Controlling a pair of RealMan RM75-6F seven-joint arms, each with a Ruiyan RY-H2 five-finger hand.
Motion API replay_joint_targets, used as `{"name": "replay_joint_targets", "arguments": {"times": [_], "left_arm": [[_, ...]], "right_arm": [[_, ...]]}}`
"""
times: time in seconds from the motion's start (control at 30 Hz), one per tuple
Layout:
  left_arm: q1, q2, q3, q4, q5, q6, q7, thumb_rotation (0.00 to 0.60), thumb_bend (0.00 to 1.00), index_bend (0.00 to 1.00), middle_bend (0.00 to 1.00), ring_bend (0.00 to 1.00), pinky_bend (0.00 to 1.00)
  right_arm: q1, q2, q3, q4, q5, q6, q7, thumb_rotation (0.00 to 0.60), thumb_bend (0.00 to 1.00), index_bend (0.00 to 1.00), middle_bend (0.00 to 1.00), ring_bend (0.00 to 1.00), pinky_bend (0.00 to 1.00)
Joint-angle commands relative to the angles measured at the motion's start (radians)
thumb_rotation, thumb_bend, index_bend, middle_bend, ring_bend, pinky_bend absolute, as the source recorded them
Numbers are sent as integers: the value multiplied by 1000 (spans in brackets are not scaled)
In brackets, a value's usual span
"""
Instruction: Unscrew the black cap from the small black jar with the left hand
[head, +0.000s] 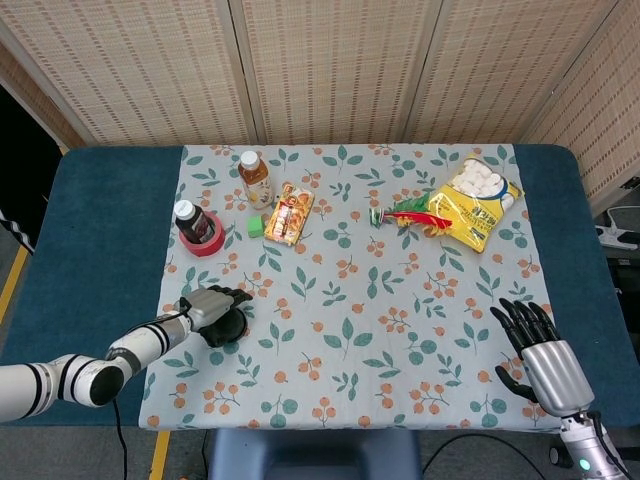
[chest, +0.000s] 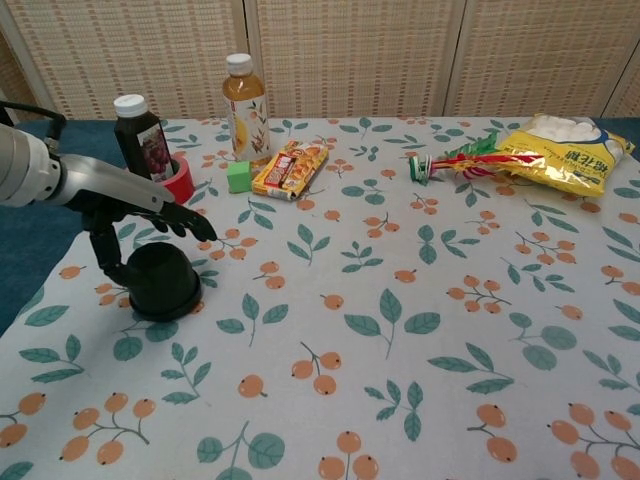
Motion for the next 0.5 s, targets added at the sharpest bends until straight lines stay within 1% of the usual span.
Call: {"name": "replay_joint_targets", "arguments": {"times": [0.03, 0.23, 0.37, 0.5], "left_arm": [[-49, 2, 31, 17, -39, -51, -10, 600, 364, 0, 0, 0, 62], [-107, -16, 90, 30, -77, -56, -14, 600, 363, 0, 0, 0, 79], [-119, -28, 103, 33, -82, -35, -25, 600, 364, 0, 0, 0, 102], [-136, -33, 119, 31, -88, -26, -29, 600, 365, 0, 0, 0, 105]], "right_arm": [[2, 0, -1, 0, 0, -5, -2, 600, 194, 0, 0, 0, 0], [6, 2, -7, -4, -3, -19, 1, 600, 194, 0, 0, 0, 0], [9, 5, -14, -7, -12, -24, 11, 600, 194, 0, 0, 0, 0], [11, 8, -20, -8, -20, -29, 20, 600, 194, 0, 0, 0, 0]]}}
